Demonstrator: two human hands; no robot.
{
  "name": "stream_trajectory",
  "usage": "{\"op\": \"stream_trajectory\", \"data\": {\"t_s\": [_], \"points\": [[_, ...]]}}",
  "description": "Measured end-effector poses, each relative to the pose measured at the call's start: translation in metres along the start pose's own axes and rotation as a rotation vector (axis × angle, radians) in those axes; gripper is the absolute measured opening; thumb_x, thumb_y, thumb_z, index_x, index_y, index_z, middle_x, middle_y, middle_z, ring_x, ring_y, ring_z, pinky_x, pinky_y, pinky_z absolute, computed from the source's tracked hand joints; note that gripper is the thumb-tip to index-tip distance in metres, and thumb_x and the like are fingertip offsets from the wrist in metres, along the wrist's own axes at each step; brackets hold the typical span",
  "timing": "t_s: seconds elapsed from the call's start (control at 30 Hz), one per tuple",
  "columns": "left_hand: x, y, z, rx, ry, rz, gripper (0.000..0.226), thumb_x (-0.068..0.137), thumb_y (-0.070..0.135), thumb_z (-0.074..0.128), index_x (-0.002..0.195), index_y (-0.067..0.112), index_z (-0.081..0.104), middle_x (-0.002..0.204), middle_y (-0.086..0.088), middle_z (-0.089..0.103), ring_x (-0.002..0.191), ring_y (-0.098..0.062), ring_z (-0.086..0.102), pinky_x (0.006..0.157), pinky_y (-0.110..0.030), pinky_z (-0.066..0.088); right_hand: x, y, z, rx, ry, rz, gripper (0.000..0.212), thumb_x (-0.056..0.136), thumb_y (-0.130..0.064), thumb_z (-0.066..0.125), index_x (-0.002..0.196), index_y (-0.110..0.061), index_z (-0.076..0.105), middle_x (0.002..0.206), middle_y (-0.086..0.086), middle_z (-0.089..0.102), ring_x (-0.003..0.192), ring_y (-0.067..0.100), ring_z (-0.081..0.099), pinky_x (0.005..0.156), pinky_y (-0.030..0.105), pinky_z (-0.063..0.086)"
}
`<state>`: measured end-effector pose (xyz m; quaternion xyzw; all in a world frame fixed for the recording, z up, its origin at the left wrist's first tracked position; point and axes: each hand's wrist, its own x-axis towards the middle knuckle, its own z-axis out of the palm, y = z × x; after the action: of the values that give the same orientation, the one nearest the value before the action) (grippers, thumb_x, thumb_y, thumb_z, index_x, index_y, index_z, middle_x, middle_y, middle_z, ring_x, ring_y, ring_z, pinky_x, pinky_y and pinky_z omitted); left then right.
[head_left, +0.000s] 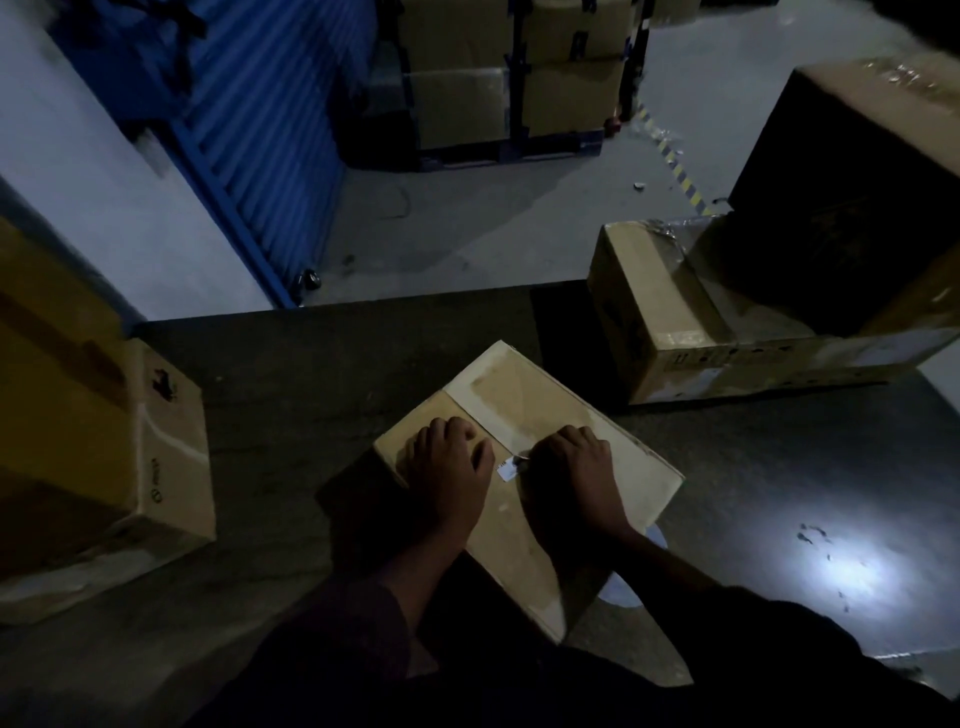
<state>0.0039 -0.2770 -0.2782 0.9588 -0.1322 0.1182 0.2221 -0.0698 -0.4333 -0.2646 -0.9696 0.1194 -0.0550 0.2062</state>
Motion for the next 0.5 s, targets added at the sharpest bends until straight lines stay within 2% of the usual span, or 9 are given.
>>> {"op": "stream_trajectory", "data": {"t_s": [0.1, 0.27, 0.43, 0.5], "points": [[0.0007, -0.0007, 0.0013, 0.017, -0.001, -0.008, 0.02, 0.082, 0.038, 0.069, 0.09, 0.022, 0.059, 0.093, -0.001, 0.059, 0.088, -0.022, 0.056, 0.08, -0.041, 0.044, -0.003, -0.0031, -0.0023, 0.023, 0.015, -0.027, 0.017, 0.084, -0.038, 0.063, 0.098, -0.03, 0.062, 0.101, -0.008, 0.056, 0.094, 0.014, 0.045, 0.078, 0.03, 0.03], [0.0008, -0.0013, 0.0017, 0.014, -0.027, -0.021, 0.019, 0.083, 0.039, 0.069, 0.091, 0.024, 0.059, 0.094, 0.001, 0.059, 0.09, -0.021, 0.056, 0.085, -0.042, 0.043, -0.0042, -0.0032, -0.0013, 0.096, 0.083, 0.058, 0.021, 0.083, -0.047, 0.064, 0.101, -0.038, 0.061, 0.103, -0.018, 0.054, 0.095, 0.006, 0.043, 0.08, 0.027, 0.034], [0.001, -0.0002, 0.0013, -0.003, -0.02, -0.011, 0.019, 0.083, 0.036, 0.07, 0.09, 0.022, 0.059, 0.093, -0.001, 0.059, 0.089, -0.021, 0.056, 0.084, -0.042, 0.044, 0.0017, 0.0025, 0.0028, 0.039, 0.022, -0.02, 0.018, 0.082, -0.035, 0.07, 0.098, -0.028, 0.07, 0.105, -0.003, 0.062, 0.097, 0.02, 0.051, 0.077, 0.031, 0.026], [0.0008, 0.0001, 0.0006, 0.008, -0.012, -0.005, 0.019, 0.083, 0.036, 0.069, 0.09, 0.022, 0.06, 0.093, -0.001, 0.059, 0.089, -0.022, 0.056, 0.083, -0.042, 0.043, 0.001, 0.0032, 0.0038, 0.043, 0.018, -0.009, 0.018, 0.081, -0.035, 0.07, 0.098, -0.029, 0.069, 0.106, -0.005, 0.061, 0.097, 0.019, 0.051, 0.077, 0.031, 0.026]]}}
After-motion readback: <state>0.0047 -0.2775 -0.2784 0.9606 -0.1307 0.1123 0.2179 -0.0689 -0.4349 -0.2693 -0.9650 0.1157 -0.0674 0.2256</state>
